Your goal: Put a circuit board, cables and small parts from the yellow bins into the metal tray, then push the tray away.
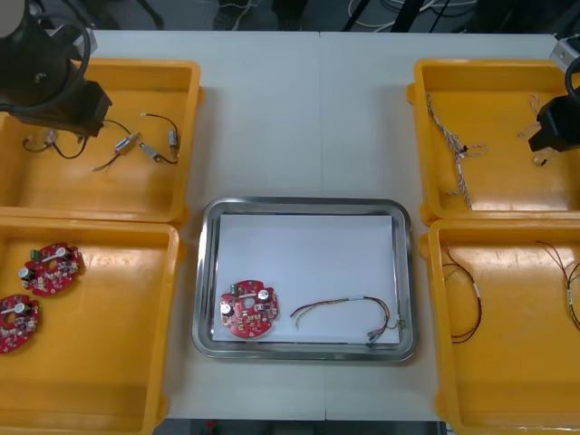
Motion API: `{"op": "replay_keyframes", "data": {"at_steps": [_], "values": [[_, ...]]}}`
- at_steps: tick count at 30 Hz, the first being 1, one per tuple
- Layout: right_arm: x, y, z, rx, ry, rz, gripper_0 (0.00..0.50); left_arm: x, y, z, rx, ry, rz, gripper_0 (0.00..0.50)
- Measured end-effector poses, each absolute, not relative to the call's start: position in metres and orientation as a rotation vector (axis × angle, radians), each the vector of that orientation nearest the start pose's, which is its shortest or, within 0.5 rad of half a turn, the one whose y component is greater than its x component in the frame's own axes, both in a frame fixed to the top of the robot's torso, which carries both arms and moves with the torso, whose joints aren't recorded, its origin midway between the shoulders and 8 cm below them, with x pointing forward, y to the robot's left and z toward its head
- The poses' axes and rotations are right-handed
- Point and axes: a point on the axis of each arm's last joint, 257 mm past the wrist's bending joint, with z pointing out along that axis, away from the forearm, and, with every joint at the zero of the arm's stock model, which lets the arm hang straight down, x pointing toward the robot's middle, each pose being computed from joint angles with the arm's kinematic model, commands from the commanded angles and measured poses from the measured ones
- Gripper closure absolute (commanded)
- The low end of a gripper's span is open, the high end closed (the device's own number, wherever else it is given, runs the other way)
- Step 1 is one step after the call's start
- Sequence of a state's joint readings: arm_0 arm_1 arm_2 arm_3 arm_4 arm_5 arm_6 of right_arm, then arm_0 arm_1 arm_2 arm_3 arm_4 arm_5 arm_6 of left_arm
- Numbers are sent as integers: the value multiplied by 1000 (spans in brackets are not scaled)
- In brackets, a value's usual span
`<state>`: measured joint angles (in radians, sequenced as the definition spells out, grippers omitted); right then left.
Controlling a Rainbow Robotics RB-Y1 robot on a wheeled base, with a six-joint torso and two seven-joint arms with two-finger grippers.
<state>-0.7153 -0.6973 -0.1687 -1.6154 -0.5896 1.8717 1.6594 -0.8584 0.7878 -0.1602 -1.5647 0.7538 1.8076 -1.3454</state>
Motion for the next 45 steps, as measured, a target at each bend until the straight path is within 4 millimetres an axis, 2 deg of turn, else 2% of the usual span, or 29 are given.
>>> {"op": "replay_keyframes", "data": {"at_steps": [3,6,10,12,15,23,28,36,45], "values": [[514,-372,-104,-122,2618,-89,0,525,291,-103,258,2652,137,500],[517,-370,-103,-19,2607,-56,0,521,268,-107,244,2644,124,500],[521,-367,-105,-6,2598,-54,0,515,236,-108,56,2632,41,500],[522,-365,-108,49,2599,-56,0,511,221,-108,-61,2623,-10,500],[526,-357,-114,154,2594,-41,0,505,203,-110,-139,2611,-50,500],[545,-343,-135,182,2624,18,0,482,158,-133,46,2633,-22,500],[557,-331,-139,185,2608,66,0,469,138,-154,54,2651,0,500],[573,-313,-153,166,2594,107,0,457,115,-185,-234,2647,-34,500],[578,-313,-179,157,2618,66,0,451,91,-219,-160,2651,-30,500]]}}
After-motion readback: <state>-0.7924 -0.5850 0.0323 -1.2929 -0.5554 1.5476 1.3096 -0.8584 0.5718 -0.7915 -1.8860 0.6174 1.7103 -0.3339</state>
